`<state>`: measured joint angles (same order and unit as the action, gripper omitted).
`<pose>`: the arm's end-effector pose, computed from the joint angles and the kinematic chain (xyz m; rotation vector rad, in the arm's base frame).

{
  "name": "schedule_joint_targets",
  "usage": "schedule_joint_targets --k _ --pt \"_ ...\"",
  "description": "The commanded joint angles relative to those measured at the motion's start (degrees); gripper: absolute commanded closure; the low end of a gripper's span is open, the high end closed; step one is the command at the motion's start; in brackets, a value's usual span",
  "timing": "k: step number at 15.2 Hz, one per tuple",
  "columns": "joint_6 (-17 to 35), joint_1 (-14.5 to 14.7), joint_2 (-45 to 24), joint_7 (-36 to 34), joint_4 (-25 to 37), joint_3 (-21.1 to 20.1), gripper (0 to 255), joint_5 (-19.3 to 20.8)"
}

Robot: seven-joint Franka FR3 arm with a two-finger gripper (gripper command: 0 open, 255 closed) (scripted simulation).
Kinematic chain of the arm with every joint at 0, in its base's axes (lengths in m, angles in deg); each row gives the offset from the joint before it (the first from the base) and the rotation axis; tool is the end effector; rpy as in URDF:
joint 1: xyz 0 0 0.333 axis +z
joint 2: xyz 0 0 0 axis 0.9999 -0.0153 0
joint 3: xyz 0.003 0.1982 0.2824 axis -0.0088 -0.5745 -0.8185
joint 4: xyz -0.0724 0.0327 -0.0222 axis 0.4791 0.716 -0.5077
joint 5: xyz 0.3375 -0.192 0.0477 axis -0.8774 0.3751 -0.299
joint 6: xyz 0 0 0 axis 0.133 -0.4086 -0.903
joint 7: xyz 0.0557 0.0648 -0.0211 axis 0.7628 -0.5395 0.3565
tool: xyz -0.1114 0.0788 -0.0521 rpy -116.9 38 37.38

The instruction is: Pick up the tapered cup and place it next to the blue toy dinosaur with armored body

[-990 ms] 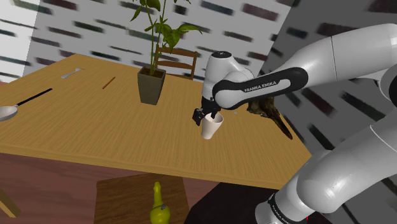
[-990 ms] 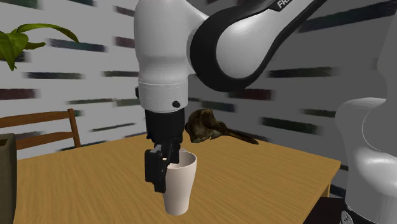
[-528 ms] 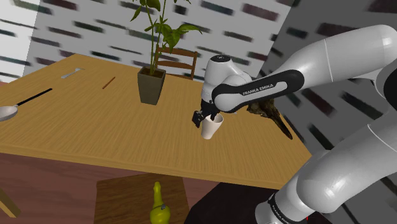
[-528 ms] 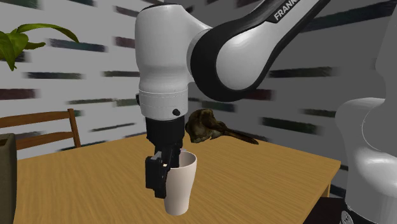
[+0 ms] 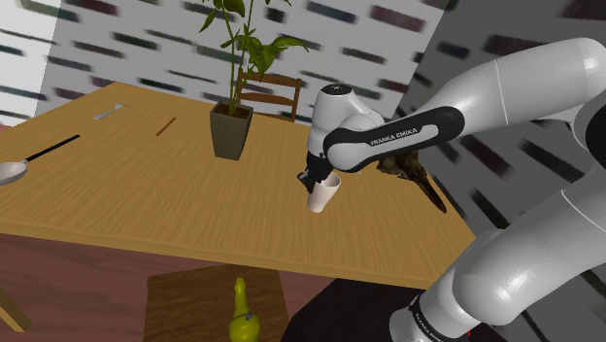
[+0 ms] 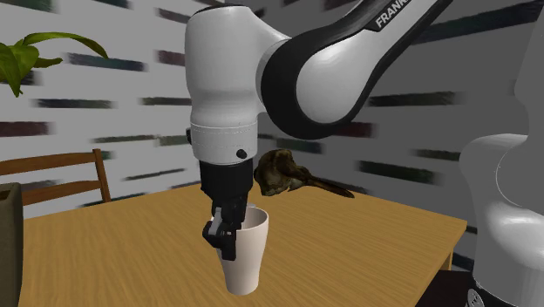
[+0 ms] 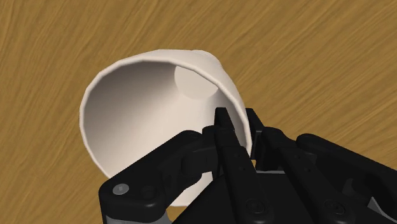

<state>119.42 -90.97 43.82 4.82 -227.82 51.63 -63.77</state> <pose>0.4572 0.0571 0.3512 2.9478 -0.1142 0.0742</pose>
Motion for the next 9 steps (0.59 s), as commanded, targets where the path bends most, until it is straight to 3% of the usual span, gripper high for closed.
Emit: schedule_joint_targets --k 1,9 --pt "0.0 0.0 0.0 0.0 0.0 0.0 255 0.0" --pt "-3.9 0.3 2.3 1.4 1.8 0.2 255 -1.2"
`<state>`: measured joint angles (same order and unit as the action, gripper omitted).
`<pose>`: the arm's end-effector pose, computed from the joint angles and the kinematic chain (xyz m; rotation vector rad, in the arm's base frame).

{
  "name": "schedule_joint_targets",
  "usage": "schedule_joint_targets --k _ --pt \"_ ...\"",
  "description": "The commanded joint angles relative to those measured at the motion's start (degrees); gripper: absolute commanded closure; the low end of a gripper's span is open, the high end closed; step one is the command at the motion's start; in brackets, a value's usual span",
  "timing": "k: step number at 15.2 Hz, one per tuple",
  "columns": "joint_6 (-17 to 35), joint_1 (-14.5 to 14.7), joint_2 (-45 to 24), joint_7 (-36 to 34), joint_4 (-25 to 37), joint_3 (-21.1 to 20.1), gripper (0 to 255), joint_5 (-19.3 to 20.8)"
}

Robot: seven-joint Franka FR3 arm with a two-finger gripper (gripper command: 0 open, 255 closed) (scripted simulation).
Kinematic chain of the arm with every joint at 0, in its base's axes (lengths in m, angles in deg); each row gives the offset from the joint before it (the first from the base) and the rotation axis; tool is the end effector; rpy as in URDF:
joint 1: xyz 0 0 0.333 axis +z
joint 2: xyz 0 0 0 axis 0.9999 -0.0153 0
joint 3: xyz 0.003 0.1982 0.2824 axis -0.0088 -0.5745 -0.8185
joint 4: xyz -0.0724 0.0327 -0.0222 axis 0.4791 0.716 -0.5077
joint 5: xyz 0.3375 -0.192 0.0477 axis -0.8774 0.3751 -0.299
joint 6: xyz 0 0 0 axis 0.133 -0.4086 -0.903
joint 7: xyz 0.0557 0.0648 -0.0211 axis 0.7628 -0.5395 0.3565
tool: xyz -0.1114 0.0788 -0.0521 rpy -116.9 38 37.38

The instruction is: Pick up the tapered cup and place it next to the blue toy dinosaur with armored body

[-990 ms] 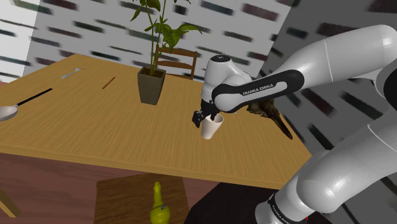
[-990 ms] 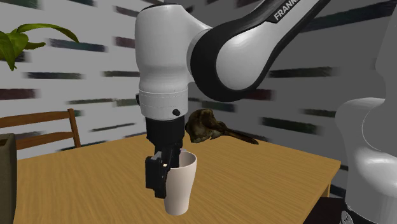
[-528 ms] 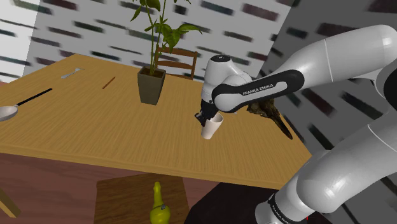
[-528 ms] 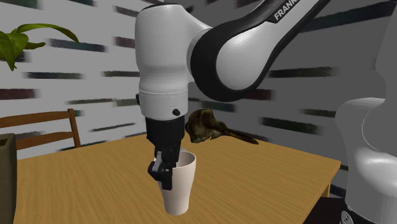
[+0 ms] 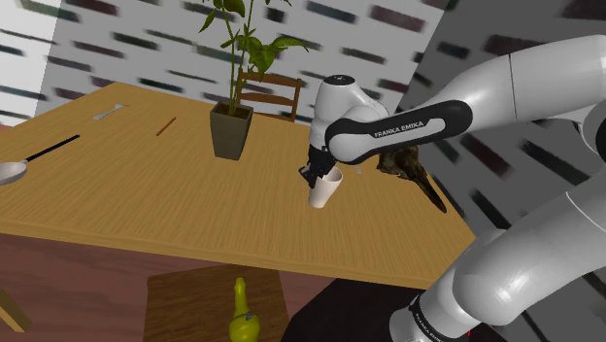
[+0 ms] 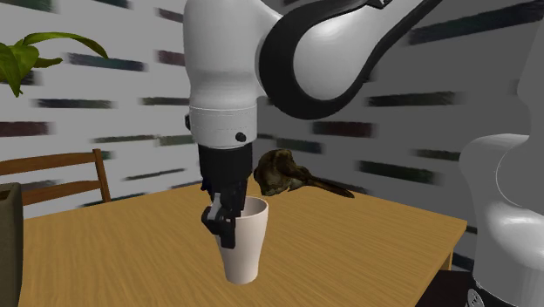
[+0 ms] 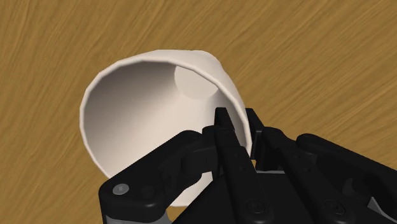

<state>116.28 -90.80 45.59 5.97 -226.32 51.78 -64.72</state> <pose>0.4569 0.0566 0.3719 2.9476 -0.1148 0.0739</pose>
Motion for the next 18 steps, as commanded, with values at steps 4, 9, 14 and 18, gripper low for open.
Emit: schedule_joint_targets --k 4,9,14,18 --pt "-3.9 0.3 2.2 1.2 1.9 0.1 255 -1.0" --pt "-7.9 0.4 3.8 2.3 4.3 0.3 255 -1.8" --pt "-11.7 0.5 5.2 3.3 6.9 0.4 255 -2.4" --pt "-14.8 0.6 6.0 3.9 9.2 0.5 255 -2.8"
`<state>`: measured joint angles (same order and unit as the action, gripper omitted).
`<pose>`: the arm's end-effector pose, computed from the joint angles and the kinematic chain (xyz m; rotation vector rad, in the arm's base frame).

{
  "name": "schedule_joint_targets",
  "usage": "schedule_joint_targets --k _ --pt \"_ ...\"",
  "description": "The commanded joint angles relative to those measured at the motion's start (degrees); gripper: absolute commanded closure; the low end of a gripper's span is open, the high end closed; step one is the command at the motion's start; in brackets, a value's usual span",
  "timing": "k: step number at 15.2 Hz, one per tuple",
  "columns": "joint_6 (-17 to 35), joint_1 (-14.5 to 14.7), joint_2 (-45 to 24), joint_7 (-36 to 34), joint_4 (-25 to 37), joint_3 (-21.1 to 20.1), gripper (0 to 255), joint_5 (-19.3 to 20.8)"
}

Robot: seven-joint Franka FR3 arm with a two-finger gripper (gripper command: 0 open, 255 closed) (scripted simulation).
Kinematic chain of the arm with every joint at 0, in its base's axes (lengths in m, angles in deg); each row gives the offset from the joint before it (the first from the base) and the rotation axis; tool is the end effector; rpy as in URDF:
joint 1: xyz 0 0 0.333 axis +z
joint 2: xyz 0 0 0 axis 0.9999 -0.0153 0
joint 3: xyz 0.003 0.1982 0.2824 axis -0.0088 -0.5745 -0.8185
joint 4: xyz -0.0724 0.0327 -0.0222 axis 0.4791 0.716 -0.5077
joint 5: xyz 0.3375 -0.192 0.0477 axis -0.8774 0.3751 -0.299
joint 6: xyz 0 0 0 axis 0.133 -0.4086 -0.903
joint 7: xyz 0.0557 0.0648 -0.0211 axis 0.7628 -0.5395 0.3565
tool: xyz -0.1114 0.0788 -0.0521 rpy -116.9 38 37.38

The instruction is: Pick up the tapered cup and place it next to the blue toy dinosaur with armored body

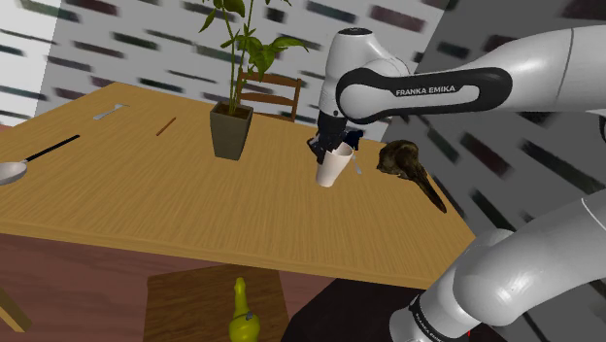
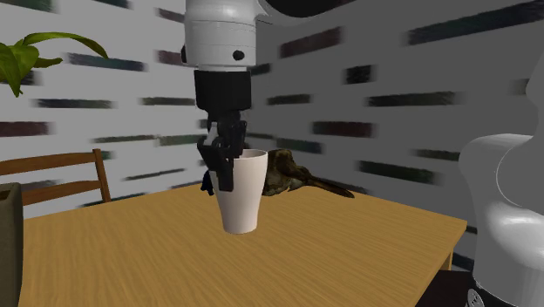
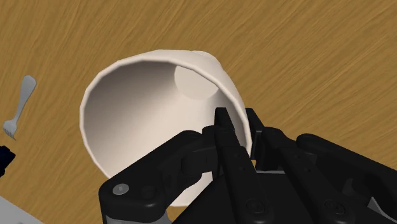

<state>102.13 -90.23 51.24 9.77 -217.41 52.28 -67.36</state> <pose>0.4544 0.0569 0.4665 2.9478 -0.1143 0.0737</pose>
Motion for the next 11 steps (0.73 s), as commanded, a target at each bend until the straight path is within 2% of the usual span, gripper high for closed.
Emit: schedule_joint_targets --k 1,11 --pt "-1.5 0.0 0.5 0.3 0.9 0.0 255 -0.2" --pt "-9.1 0.1 1.6 1.8 7.7 0.2 255 -0.7"
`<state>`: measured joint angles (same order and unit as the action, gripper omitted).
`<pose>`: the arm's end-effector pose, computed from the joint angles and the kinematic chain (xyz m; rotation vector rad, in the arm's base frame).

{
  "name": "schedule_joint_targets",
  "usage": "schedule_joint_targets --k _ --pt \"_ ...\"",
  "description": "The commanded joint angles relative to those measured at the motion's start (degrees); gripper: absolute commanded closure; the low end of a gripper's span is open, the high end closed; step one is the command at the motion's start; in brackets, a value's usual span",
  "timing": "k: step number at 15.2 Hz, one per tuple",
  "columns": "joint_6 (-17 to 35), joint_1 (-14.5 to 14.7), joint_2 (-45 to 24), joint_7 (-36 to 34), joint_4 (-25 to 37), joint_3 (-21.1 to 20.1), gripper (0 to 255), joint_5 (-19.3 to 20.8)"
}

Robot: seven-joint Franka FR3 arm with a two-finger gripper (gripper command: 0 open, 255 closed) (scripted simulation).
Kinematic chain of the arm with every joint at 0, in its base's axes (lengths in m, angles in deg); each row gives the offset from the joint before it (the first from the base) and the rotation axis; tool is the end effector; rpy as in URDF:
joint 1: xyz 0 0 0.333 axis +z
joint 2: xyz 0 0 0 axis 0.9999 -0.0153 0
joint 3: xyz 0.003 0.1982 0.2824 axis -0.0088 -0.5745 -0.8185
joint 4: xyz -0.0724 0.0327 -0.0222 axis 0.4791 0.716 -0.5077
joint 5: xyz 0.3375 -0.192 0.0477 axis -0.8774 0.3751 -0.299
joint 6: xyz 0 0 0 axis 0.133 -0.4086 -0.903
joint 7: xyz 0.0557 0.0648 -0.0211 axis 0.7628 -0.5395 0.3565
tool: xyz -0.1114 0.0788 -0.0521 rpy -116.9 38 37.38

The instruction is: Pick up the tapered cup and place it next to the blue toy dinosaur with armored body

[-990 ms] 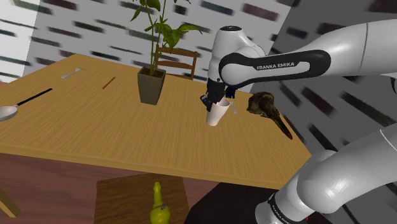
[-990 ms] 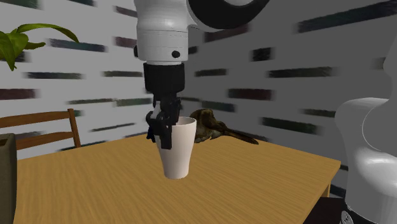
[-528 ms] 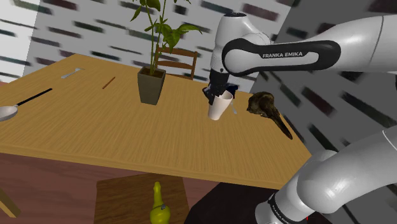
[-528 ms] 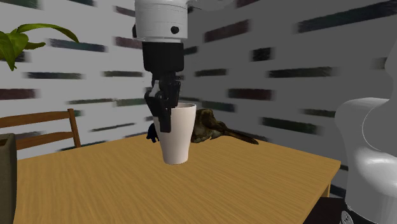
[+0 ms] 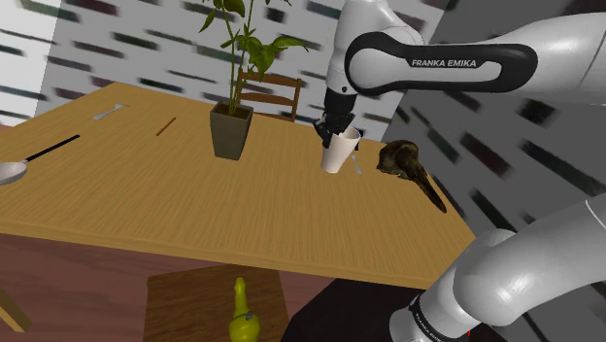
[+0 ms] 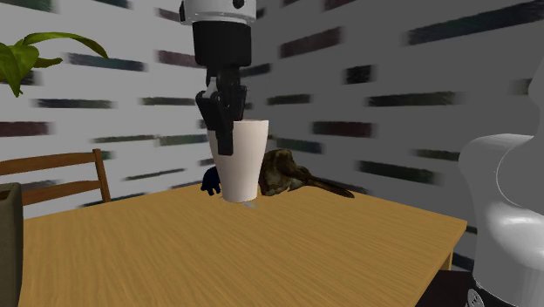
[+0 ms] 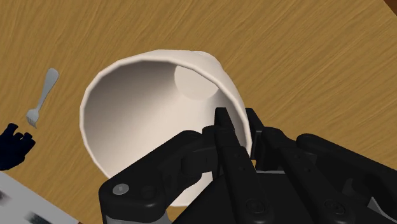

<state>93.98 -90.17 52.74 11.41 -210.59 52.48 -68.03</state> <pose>0.4526 0.0565 0.5227 2.9477 -0.1146 0.0740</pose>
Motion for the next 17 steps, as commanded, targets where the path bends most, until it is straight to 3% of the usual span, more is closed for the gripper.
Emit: schedule_joint_targets --k 1,9,17 --pt "-1.7 0.0 0.1 0.3 1.6 0.0 255 -0.1" --pt "-7.7 -0.1 -0.1 1.2 7.9 0.0 255 -0.2" --pt "-5.2 -4.4 -5.5 11.2 12.6 6.6 255 1.8"
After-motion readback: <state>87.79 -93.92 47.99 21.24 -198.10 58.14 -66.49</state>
